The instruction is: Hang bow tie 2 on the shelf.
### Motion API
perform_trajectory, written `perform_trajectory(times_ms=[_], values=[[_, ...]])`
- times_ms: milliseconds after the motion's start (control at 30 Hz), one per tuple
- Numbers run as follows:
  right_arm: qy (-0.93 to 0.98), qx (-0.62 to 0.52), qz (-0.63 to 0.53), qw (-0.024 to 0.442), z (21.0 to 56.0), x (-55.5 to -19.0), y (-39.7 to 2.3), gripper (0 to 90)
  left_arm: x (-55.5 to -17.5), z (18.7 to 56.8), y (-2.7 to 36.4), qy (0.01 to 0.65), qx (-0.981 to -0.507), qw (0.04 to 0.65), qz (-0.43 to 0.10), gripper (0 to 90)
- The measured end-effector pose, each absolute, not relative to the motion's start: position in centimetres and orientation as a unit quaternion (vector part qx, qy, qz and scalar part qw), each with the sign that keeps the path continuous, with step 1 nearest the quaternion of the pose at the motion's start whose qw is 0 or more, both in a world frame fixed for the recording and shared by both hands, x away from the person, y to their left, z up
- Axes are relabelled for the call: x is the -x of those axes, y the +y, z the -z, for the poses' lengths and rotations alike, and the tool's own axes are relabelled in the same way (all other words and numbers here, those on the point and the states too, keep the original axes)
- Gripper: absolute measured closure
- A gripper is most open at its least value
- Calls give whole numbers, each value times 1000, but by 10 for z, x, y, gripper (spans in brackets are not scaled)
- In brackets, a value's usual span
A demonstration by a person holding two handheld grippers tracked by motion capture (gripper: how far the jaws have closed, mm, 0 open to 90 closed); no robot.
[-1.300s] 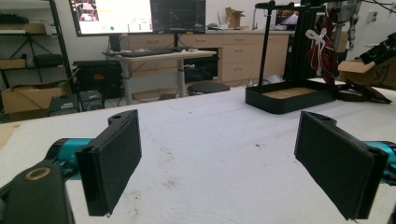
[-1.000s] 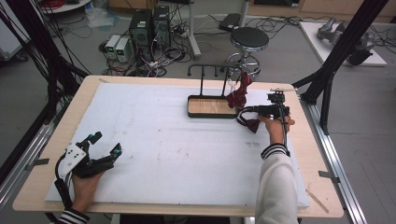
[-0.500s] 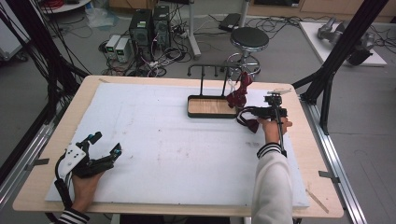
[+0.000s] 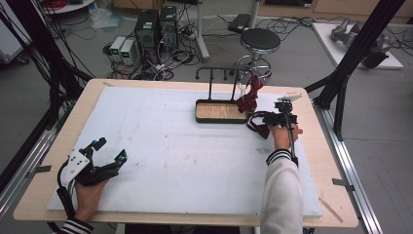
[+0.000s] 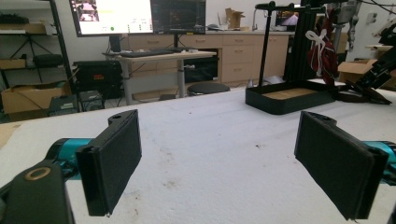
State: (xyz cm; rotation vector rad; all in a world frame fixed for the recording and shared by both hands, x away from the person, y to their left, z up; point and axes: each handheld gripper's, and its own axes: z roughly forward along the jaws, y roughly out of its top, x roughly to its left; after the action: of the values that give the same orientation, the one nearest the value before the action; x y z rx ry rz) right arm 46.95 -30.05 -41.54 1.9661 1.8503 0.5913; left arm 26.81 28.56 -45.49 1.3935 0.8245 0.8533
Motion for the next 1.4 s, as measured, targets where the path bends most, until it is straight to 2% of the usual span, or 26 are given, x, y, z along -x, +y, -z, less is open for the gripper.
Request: perform_trajectory(times_ms=[200,667,1100,1400], values=[[663,-696,-211,181,416,-470,-298,468,-268,455,286,357,-604,610,-369,151],[655,-706,-209,169,418,-471,-298,558,-268,455,286,357,-603,610,-370,151],[637,-723,-228,138,421,-472,-297,746,-268,455,286,357,-604,610,-369,151],[627,-730,-240,127,420,-471,-298,771,-268,455,286,356,-603,611,-369,151]])
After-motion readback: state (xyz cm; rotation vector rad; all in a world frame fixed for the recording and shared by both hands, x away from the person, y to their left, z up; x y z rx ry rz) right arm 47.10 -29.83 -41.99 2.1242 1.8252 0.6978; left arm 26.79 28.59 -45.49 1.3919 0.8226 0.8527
